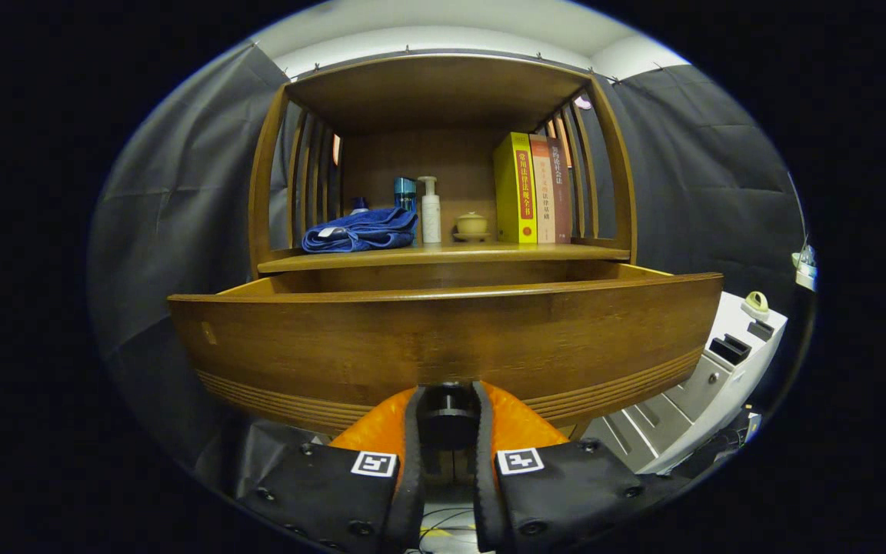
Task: Pull open the drawer, take out the items inside it, and place them on the countertop above the cabinet.
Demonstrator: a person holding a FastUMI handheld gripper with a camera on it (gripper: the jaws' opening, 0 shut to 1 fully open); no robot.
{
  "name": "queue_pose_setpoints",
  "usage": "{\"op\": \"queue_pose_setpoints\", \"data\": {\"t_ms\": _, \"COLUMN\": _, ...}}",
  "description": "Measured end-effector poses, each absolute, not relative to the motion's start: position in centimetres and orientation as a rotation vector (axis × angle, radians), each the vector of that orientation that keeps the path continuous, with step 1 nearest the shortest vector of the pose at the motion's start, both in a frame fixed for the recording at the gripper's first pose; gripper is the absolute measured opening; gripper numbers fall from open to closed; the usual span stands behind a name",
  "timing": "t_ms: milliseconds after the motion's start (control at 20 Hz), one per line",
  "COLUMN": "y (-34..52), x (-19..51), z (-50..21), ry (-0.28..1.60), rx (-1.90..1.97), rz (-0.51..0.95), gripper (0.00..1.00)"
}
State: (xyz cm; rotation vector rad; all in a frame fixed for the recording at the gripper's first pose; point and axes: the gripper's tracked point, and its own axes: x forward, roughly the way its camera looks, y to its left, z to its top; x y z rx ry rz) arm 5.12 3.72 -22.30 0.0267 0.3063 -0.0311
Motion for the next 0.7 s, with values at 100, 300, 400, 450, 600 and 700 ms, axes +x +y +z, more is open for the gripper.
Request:
{"op": "queue_pose_setpoints", "data": {"t_ms": 100, "y": 3.7, "x": 4.6, "z": -22.5, "ry": 0.303, "rx": 0.004, "rz": -0.030, "gripper": 0.34}}
{"op": "queue_pose_setpoints", "data": {"t_ms": 300, "y": 3.7, "x": 3.8, "z": -23.3, "ry": 0.310, "rx": 0.008, "rz": -0.030, "gripper": 0.34}}
{"op": "queue_pose_setpoints", "data": {"t_ms": 400, "y": 3.7, "x": 3.8, "z": -23.3, "ry": 0.305, "rx": -0.004, "rz": -0.033, "gripper": 0.34}}
{"op": "queue_pose_setpoints", "data": {"t_ms": 450, "y": 3.7, "x": 3.9, "z": -23.5, "ry": 0.310, "rx": -0.003, "rz": -0.032, "gripper": 0.34}}
{"op": "queue_pose_setpoints", "data": {"t_ms": 600, "y": 3.7, "x": 4.1, "z": -23.5, "ry": 0.292, "rx": 0.000, "rz": -0.038, "gripper": 0.34}}
{"op": "queue_pose_setpoints", "data": {"t_ms": 700, "y": 3.9, "x": 3.8, "z": -23.4, "ry": 0.285, "rx": -0.003, "rz": -0.039, "gripper": 0.41}}
